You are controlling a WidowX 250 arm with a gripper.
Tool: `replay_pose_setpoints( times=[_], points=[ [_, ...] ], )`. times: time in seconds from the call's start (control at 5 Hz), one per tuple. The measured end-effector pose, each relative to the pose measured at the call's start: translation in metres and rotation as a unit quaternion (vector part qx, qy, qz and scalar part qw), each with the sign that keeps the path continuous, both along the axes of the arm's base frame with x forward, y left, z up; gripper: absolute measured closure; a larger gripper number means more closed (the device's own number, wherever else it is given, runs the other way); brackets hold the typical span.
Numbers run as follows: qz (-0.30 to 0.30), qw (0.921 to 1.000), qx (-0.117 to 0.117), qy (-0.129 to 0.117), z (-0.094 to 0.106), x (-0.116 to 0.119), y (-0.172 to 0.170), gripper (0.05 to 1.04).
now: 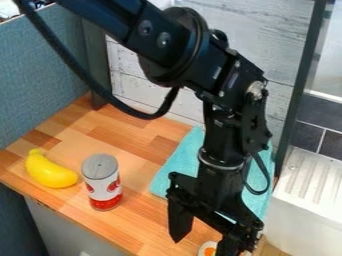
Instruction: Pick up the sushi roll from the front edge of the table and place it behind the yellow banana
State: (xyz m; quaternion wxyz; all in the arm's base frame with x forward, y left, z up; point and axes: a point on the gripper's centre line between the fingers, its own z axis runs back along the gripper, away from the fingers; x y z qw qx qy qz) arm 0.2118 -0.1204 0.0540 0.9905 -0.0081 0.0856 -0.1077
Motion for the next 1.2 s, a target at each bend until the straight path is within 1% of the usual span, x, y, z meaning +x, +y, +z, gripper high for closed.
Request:
replay_pose_setpoints(
  times=[0.4,0.6,0.8,1.0,1.2],
  points=[
    [0.018,0.9995,0.017,0.02,-0.015,0.001,0.0,0.083],
    [0.026,0.9987,0.024,0.038,-0.026,0.001,0.0,0.083],
    [0.03,0.9986,0.023,0.038,-0.032,0.004,-0.003,0.143],
    [0.025,0.9993,0.022,0.019,-0.024,0.016,-0.009,0.414],
    [0.023,0.9995,0.015,-0.016,0.007,0.025,-0.012,0.558]
  ],
)
